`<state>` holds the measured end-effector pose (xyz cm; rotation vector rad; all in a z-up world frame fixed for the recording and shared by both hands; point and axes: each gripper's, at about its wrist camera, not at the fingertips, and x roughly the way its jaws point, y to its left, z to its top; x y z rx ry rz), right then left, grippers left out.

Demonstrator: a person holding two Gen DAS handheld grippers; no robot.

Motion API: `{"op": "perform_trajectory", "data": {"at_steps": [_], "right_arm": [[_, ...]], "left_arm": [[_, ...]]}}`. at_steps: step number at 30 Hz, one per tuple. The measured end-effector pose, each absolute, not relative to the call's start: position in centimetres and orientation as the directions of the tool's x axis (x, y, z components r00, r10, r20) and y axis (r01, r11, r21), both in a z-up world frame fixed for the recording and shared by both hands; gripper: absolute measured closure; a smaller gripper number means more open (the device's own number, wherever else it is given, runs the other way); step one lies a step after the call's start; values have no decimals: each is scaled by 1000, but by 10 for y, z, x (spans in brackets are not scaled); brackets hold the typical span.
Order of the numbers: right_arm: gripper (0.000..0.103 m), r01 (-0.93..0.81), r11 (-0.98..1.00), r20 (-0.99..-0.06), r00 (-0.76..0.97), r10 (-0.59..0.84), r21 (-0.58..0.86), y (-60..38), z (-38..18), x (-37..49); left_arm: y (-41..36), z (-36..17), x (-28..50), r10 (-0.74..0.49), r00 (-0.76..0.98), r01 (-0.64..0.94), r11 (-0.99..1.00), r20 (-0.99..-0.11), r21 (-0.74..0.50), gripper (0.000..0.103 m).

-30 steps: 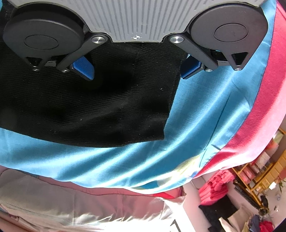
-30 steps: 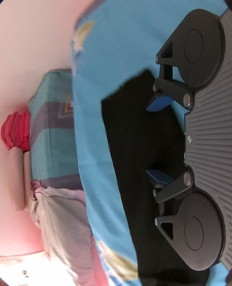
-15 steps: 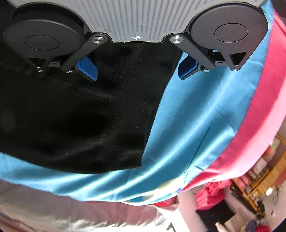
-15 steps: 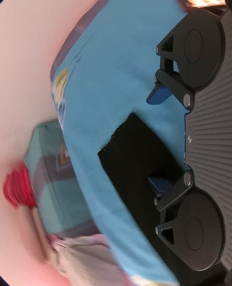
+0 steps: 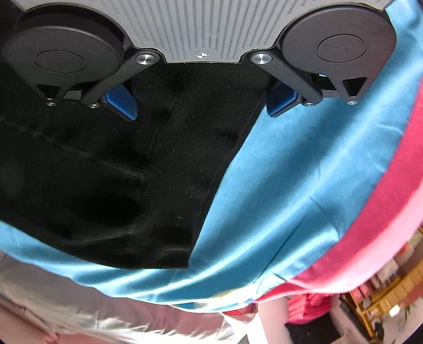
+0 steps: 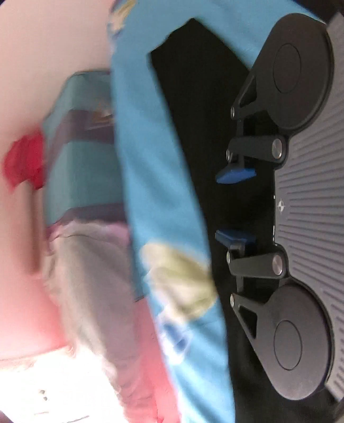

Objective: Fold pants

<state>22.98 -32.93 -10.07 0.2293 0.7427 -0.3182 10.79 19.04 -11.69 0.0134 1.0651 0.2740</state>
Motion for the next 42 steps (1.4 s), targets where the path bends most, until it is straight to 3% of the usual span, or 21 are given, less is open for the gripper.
{"op": "perform_trajectory", "data": {"at_steps": [3, 5, 6, 7, 8, 9, 10, 12, 17, 18, 19, 20, 22, 24, 28, 30, 34, 37, 39, 42], "right_arm": [[41, 144, 989, -689, 720, -82, 33, -286, -100, 232], [42, -18, 1000, -757, 654, 2, -13, -265, -118, 246], [41, -20, 997, -783, 621, -42, -70, -263, -127, 255], [50, 44, 997, -764, 641, -75, -61, -270, -128, 260], [58, 165, 986, -768, 631, -109, -4, -283, -122, 264], [59, 266, 962, -773, 622, -122, 62, -293, -116, 266], [52, 323, 942, -761, 633, -141, 95, -294, -107, 265], [34, 259, 965, -706, 691, -156, 40, -268, -98, 256], [29, -245, 969, -731, 664, 154, -18, -185, -117, 256], [24, -290, 953, -780, 615, 117, -87, -170, -132, 265], [16, -260, 958, -765, 639, 79, -118, -168, -136, 268], [19, -161, 983, -759, 651, 34, -93, -174, -133, 273], [39, 28, 999, -770, 637, -32, -18, -186, -121, 278], [34, -45, 998, -728, 686, 0, -43, -165, -107, 252], [31, -442, 876, -721, 670, 178, -194, -120, -116, 189], [32, -469, 821, -751, 656, 77, -326, -112, -142, 175], [27, -438, 841, -745, 664, 65, -317, -144, -147, 154], [31, -381, 868, -738, 675, 25, -318, -148, -128, 145], [31, -389, 867, -696, 714, 71, -311, -133, -110, 130], [36, -502, 837, -715, 666, 212, -219, -106, -108, 119]], "left_arm": [[201, -120, 106, 183, 452, -243, 967, -873, 76, 0], [200, -120, 105, 182, 457, -235, 969, -870, 80, 0], [199, -120, 105, 186, 461, -226, 970, -868, 88, 0], [199, -119, 104, 189, 462, -219, 971, -866, 95, 0], [198, -118, 103, 193, 457, -218, 971, -868, 101, 0], [200, -117, 101, 196, 451, -222, 970, -871, 103, 0], [201, -116, 100, 198, 445, -227, 968, -874, 104, 0], [205, -115, 94, 194, 438, -237, 967, -878, 96, 0], [211, -117, 92, 175, 431, -254, 965, -885, 67, 0], [209, -116, 92, 177, 430, -251, 965, -885, 72, 0], [209, -116, 92, 178, 431, -246, 966, -885, 75, 0], [210, -116, 91, 177, 430, -241, 967, -885, 77, 0], [212, -115, 89, 174, 427, -243, 967, -887, 73, 0], [212, -117, 88, 172, 429, -242, 968, -887, 70, 0], [211, -117, 90, 183, 421, -249, 965, -888, 81, 0], [211, -117, 92, 180, 420, -247, 966, -889, 79, 0], [213, -118, 89, 167, 430, -234, 970, -887, 69, 0], [213, -118, 90, 167, 430, -234, 970, -887, 70, 0], [212, -119, 90, 171, 431, -233, 970, -886, 74, 0], [212, -119, 90, 173, 430, -234, 969, -886, 76, 0]]}}
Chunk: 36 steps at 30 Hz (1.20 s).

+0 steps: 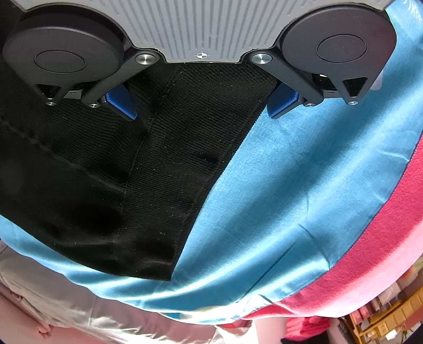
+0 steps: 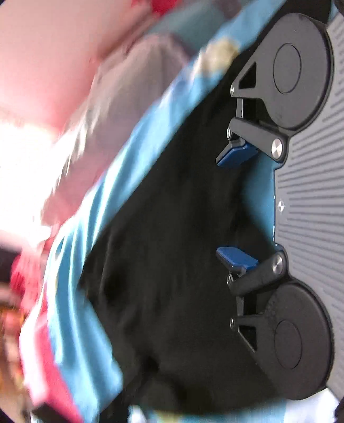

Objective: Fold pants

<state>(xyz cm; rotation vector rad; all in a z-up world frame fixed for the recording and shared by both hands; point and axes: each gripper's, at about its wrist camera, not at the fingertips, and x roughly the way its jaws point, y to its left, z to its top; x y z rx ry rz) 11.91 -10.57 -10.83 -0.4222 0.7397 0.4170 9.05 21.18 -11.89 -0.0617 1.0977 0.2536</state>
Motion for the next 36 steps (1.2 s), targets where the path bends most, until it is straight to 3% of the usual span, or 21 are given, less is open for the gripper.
{"op": "perform_trajectory", "data": {"at_steps": [3, 6, 8, 10, 13, 16, 18, 23, 27, 32, 34, 36], "right_arm": [[54, -653, 725, -770, 572, 284, -218, -82, -125, 74], [59, -682, 660, -745, 609, 273, -315, -89, -135, 20], [58, -683, 637, -735, 626, 260, -356, -106, -133, -3], [48, -646, 707, -740, 619, 264, -289, -119, -116, -11], [38, -564, 795, -675, 679, 290, -225, -135, -91, -9], [47, -483, 860, -745, 632, 212, -165, -137, -109, 11], [46, -386, 915, -822, 554, 132, -113, -142, -125, 27], [46, -357, 933, -901, 393, 182, 32, -170, -115, 12], [48, -380, 924, -930, 322, 178, 45, -179, -110, 6], [40, -296, 955, -851, 510, 127, -35, -186, -102, 18], [41, -273, 960, -888, 455, 70, -65, -192, -124, 21], [41, -262, 965, -880, 462, 109, -18, -208, -126, 8]], "left_arm": [[212, -119, 91, 174, 425, -231, 970, -888, 79, 0], [212, -119, 92, 172, 425, -226, 971, -889, 80, 0], [212, -119, 93, 174, 421, -227, 970, -890, 82, 0], [210, -116, 96, 183, 404, -240, 967, -896, 89, 0], [196, -102, 95, 191, 412, -243, 965, -891, 95, 0], [169, -87, 92, 148, 456, -201, 978, -878, 60, 0], [142, -80, 92, 99, 480, -147, 989, -871, 31, 0], [81, -101, 99, 57, 442, 13, 998, -895, 69, 0], [68, -121, 100, 103, 416, 41, 990, -903, 132, 0], [69, -122, 100, 110, 411, 28, 991, -905, 133, 0], [68, -122, 99, 120, 413, 30, 989, -903, 145, 0], [71, -123, 98, 120, 414, 29, 989, -903, 145, 0]]}}
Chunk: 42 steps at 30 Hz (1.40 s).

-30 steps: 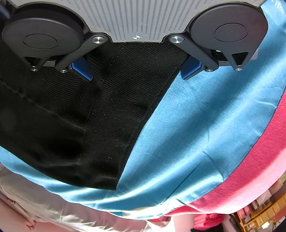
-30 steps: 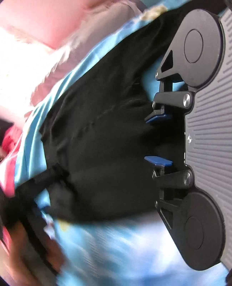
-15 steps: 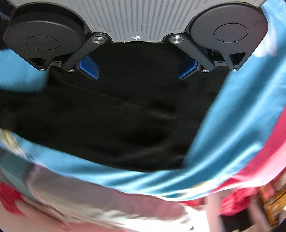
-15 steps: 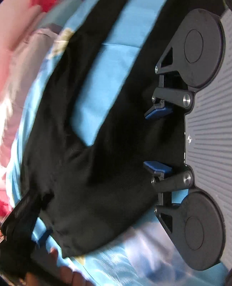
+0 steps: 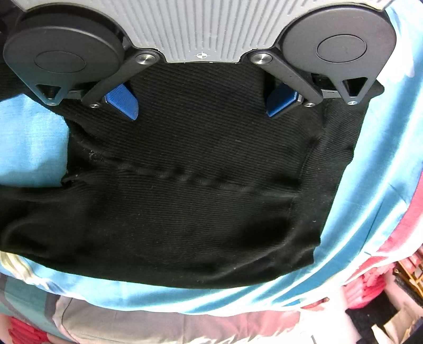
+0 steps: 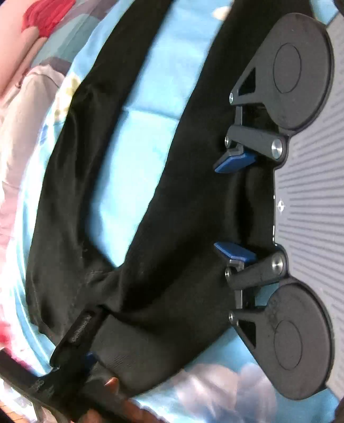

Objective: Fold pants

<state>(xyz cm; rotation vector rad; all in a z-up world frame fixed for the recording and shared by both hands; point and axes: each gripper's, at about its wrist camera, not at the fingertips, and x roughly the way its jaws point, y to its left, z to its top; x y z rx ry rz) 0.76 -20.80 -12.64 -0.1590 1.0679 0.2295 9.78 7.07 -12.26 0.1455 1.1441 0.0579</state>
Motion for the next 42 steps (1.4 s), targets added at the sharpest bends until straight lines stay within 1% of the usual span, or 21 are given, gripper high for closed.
{"op": "perform_trajectory", "data": {"at_steps": [3, 5, 9, 11, 13, 14, 17, 18, 20, 23, 24, 25, 29, 30, 31, 32, 36, 39, 40, 41, 42], "right_arm": [[40, -245, 968, -915, 379, 138, 44, -220, -116, -8], [41, -312, 949, -942, 303, 147, 49, -219, -110, -9], [38, -229, 972, -896, 418, 151, 57, -237, -91, 2], [30, -161, 987, -878, 468, 98, 24, -245, -98, 7], [28, -166, 986, -922, 385, 48, -18, -248, -124, 5], [28, -197, 980, -895, 440, 79, -10, -252, -123, -8], [30, -223, 973, -904, 401, 149, 62, -269, -112, -24], [37, -207, 974, -893, 416, 170, 89, -280, -103, -26], [35, -101, 992, -857, 501, 120, 79, -309, -89, -23], [33, 88, 996, -830, 553, -76, -32, -344, -92, -12], [31, 99, 993, -835, 539, -111, -68, -352, -102, -9], [22, 94, 991, -858, 497, -133, -99, -359, -114, -8], [20, 164, 986, -875, 480, -60, 22, -390, -112, -33], [21, 169, 985, -879, 473, -57, 27, -392, -109, -38], [34, 173, 985, -883, 465, -62, 22, -394, -106, -41], [40, 197, 980, -873, 478, -101, -6, -397, -101, -44], [31, 462, 886, -804, 539, -253, 32, -435, -95, -49], [26, 639, 768, -832, 452, -321, 51, -458, -111, -38], [27, 668, 738, -828, 463, -316, 92, -461, -115, -36], [34, 677, 727, -812, 486, -323, 116, -460, -117, -35], [57, 670, 736, -800, 494, -340, 101, -456, -118, -35]], "left_arm": [[71, -124, 99, 116, 413, 20, 991, -904, 136, 0], [71, -124, 101, 122, 409, 17, 990, -904, 141, 0], [68, -123, 100, 130, 407, 12, 989, -904, 148, 0], [68, -123, 99, 132, 408, 12, 989, -903, 150, 0], [67, -123, 99, 132, 408, 15, 988, -904, 151, 0], [68, -123, 99, 130, 405, 17, 989, -905, 150, 0], [70, -124, 101, 124, 400, 17, 990, -908, 143, 0], [70, -124, 102, 125, 398, 17, 990, -909, 143, 0], [69, -124, 103, 130, 396, 16, 989, -909, 149, 0], [67, -125, 103, 140, 400, 10, 987, -906, 158, 0], [67, -125, 102, 144, 401, 8, 987, -905, 160, 0], [66, -125, 102, 144, 406, 6, 987, -902, 160, 0], [66, -126, 103, 145, 403, 11, 986, -903, 164, 0], [67, -126, 103, 144, 402, 9, 987, -904, 161, 0], [67, -126, 103, 144, 399, 7, 987, -905, 160, 0], [67, -126, 103, 145, 396, 4, 987, -907, 160, 0], [66, -126, 103, 157, 398, 3, 985, -904, 173, 0], [64, -125, 103, 169, 399, 10, 982, -901, 189, 0], [62, -125, 102, 173, 401, 13, 981, -900, 195, 0], [62, -125, 102, 177, 403, 17, 979, -898, 201, 0], [61, -125, 102, 180, 405, 19, 979, -896, 205, 0]]}}
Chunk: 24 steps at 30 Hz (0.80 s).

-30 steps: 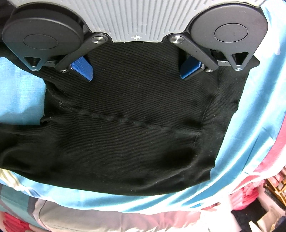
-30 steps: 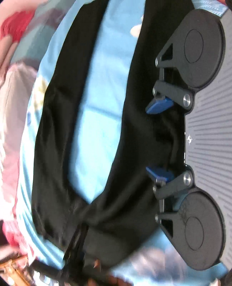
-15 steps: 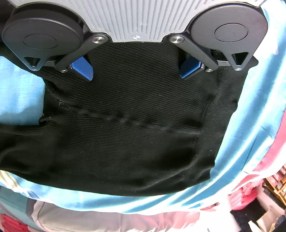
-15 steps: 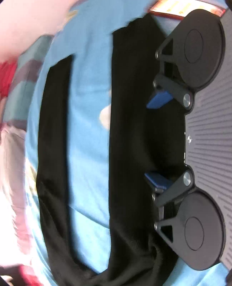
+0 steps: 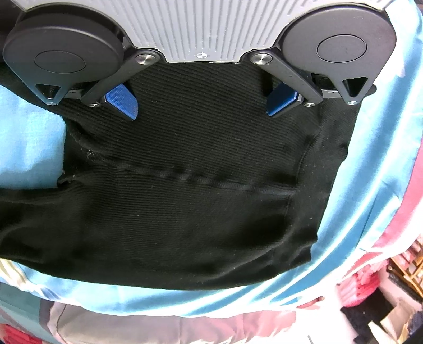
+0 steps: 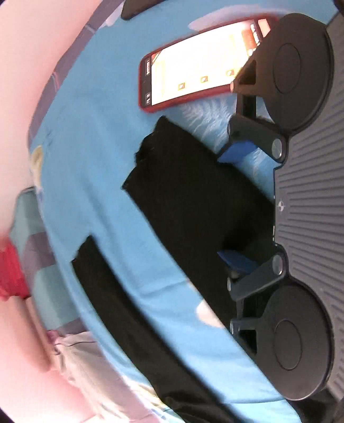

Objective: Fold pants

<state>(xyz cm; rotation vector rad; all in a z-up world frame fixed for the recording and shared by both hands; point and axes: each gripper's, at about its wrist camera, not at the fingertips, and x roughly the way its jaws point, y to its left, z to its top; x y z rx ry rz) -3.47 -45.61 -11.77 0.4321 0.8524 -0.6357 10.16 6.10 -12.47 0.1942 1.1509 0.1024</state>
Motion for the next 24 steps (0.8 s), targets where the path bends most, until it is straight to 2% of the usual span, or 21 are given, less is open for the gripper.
{"op": "perform_trajectory", "data": {"at_steps": [1, 5, 8, 10, 11, 12, 13, 15, 17, 19, 21, 24], "right_arm": [[88, 644, 762, -781, 509, -362, 67, -451, -117, -35], [89, 632, 773, -770, 518, -373, 51, -460, -112, -51], [83, 666, 741, -785, 501, -365, 81, -465, -116, -59], [57, 684, 728, -761, 489, -425, 33, -455, -104, -58], [51, 705, 708, -722, 475, -503, -30, -445, -96, -58], [41, 695, 714, -680, 486, -549, -81, -432, -87, -57], [40, 638, 764, -656, 538, -530, -94, -415, -78, -57], [41, 432, 900, -685, 641, -347, -51, -378, -73, -49], [42, 213, 977, -738, 660, -138, 7, -335, -75, -38], [41, 73, 996, -744, 668, -9, 54, -302, -80, -31], [40, -12, 998, -779, 625, 55, 61, -279, -91, -20], [38, -105, 994, -859, 508, 64, 12, -265, -116, -18]], "left_arm": [[60, -125, 101, 182, 407, 20, 978, -895, 208, 0], [61, -124, 100, 179, 407, 22, 978, -896, 205, 0], [63, -124, 99, 170, 405, 15, 981, -898, 193, 0], [64, -124, 101, 167, 402, 15, 982, -900, 188, 0], [65, -125, 101, 165, 401, 14, 982, -901, 187, 0], [66, -125, 102, 165, 400, 14, 982, -902, 186, 0], [65, -125, 102, 165, 400, 14, 982, -901, 186, 0], [65, -125, 102, 166, 405, 12, 982, -899, 187, 0], [65, -125, 101, 166, 408, 7, 983, -898, 185, 0], [66, -125, 100, 162, 407, 5, 984, -899, 180, 0], [67, -125, 101, 157, 403, 6, 985, -901, 175, 0], [67, -125, 102, 153, 401, 14, 985, -903, 173, 0]]}}
